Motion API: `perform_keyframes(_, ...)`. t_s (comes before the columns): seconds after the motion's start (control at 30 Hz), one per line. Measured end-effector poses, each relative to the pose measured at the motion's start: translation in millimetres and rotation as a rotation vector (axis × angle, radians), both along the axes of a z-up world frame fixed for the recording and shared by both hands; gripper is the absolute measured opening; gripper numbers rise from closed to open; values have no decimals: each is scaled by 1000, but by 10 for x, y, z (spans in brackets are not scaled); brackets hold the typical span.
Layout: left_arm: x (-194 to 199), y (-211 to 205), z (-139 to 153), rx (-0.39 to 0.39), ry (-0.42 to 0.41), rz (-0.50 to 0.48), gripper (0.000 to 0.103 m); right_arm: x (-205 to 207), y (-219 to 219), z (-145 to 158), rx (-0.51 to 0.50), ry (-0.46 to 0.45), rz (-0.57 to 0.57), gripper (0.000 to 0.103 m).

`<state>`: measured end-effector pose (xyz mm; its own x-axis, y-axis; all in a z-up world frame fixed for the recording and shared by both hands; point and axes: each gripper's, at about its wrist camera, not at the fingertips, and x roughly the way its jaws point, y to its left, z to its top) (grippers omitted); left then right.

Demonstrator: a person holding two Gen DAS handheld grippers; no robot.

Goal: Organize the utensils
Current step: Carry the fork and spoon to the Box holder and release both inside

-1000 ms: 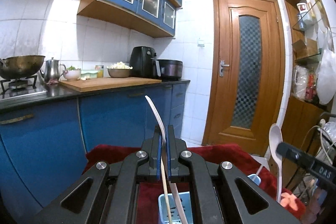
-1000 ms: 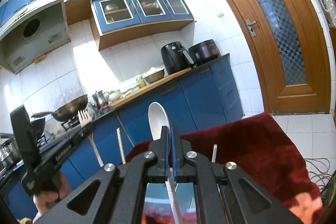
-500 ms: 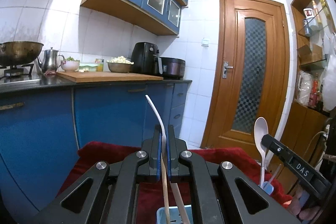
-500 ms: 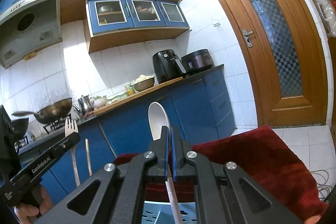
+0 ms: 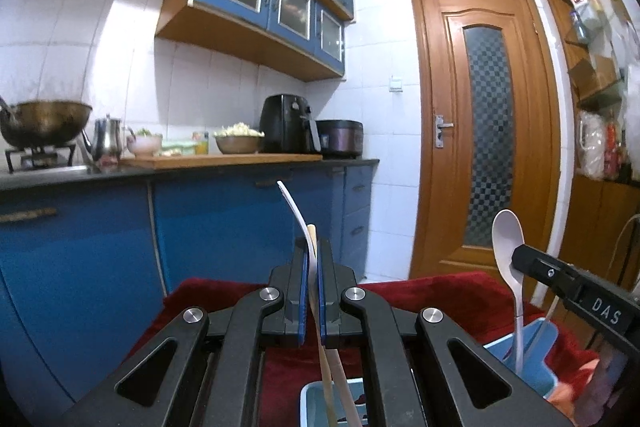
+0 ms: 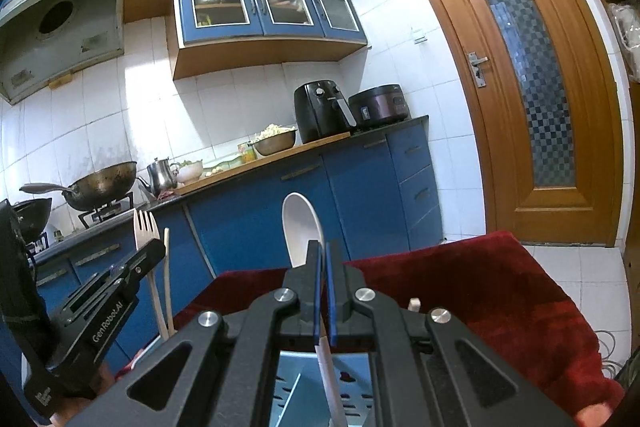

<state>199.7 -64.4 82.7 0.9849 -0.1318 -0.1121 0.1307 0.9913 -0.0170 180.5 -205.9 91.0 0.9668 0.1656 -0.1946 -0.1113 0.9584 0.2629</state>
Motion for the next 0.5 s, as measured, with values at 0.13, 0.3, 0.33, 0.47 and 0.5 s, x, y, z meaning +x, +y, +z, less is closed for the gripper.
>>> perform_keyframes(0.13,-17,-59,-56,22,41,-25,4,-29,8,-45,-8,29,3,4)
perform_keyframes(0.3,-62,-65,-73,25,81,-54,15,-71,-20,-64,14,61,10,8)
perform_keyframes(0.33,-79,-59,-70,24,85,-58,17,-91,-23,-54,13,61,7,12)
perform_keyframes(0.47,-168,-14,-29,8,103,-75,22,-181,-20,-22,9,54,12,16)
perform_keyframes(0.5,-180,-7,-23,5,107,-79,22,-209,-19,-13,5,50,12,16)
